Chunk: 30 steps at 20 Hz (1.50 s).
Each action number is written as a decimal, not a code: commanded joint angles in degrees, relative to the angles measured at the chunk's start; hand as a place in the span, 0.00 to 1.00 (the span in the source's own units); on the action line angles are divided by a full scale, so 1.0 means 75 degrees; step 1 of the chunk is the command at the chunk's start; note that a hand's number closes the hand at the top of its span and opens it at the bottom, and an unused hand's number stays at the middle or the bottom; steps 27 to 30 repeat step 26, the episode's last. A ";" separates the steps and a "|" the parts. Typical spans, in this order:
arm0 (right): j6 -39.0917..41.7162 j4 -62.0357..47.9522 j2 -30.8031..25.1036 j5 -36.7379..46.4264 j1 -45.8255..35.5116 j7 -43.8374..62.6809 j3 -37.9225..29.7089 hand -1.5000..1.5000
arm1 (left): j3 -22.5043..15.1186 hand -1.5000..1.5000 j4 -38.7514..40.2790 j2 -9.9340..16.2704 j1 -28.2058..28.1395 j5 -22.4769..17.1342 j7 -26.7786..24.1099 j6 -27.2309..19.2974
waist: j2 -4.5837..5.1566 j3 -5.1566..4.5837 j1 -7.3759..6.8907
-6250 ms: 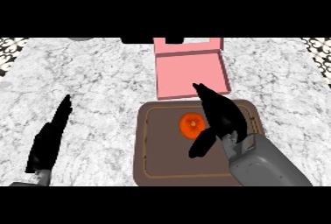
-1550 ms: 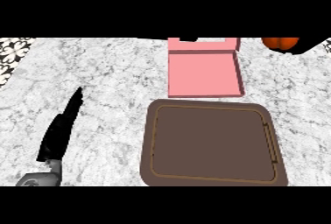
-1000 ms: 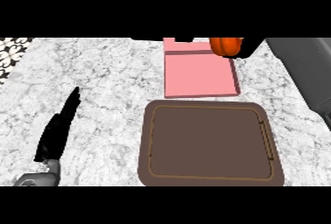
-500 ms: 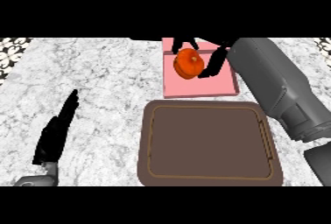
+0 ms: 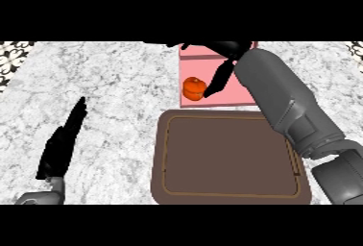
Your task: Pick the squash from the tray and place it in the cardboard box
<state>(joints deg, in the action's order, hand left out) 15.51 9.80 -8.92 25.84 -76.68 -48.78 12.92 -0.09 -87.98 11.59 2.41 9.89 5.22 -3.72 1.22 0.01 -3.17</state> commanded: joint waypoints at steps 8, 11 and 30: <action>0.1787 -0.0718 -0.0748 -0.2147 -0.0522 0.0755 -0.2212 0.00 | -0.0037 0.50 0.0346 -0.0089 0.0169 0.0123 -0.0210 -0.0042 | 0.0091 0.0001 -0.0070; 0.1899 -0.0878 -0.1359 -0.2560 -0.0602 0.1173 -0.2655 0.00 | 0.0068 0.50 0.0043 0.0097 0.0250 -0.0140 0.0129 0.0265 | 0.0129 0.0008 -0.0203; 0.2983 -0.0696 -0.3693 -0.3027 -0.0374 0.1805 -0.3170 0.00 | -0.0184 0.50 0.0006 -0.0024 0.0321 0.0019 -0.0231 0.0263 | 0.0479 0.0044 -0.0693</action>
